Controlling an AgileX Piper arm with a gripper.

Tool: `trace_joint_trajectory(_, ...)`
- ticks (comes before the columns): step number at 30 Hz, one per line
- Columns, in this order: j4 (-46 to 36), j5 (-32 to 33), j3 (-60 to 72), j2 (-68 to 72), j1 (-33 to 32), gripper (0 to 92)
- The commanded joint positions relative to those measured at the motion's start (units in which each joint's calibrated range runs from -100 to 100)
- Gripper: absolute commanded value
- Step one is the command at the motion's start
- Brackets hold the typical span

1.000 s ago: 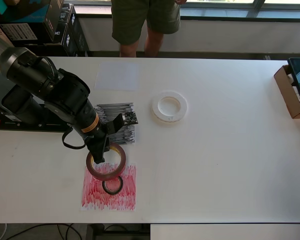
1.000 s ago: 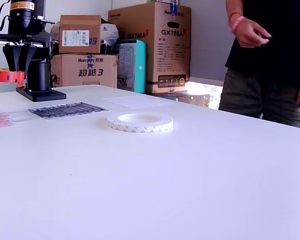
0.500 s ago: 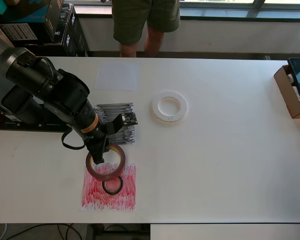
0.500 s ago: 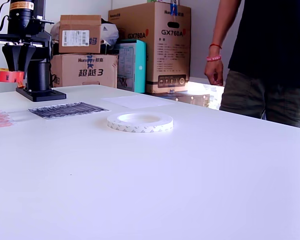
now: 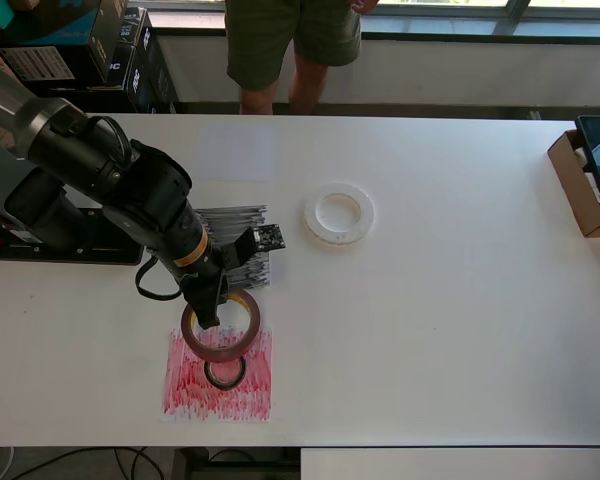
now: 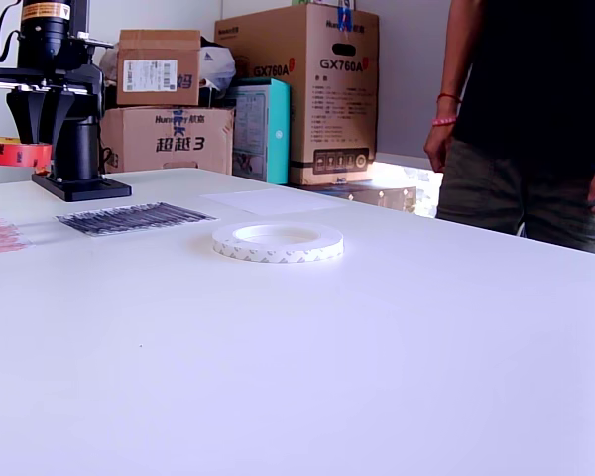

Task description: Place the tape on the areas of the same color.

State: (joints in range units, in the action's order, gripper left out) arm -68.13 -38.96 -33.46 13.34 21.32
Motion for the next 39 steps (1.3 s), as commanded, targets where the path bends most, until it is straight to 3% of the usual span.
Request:
trace_joint_trajectory(1, -0.5, 3.8, 13.3, 12.7, -1.0, 0.0)
trace_joint_trajectory(10, -11.8, 7.2, 39.8, 31.7, -2.9, 0.0)
trace_joint_trajectory(16, -12.1, 9.1, 45.9, 36.7, -3.5, 0.0)
trace_joint_trajectory(30, -16.6, 12.8, 61.9, 44.5, -11.9, 0.2)
trace_joint_trajectory(36, -16.2, 12.8, 65.2, 50.4, -11.2, 0.7)
trace_joint_trajectory(39, -15.9, 12.8, 65.2, 52.5, -10.3, 5.6)
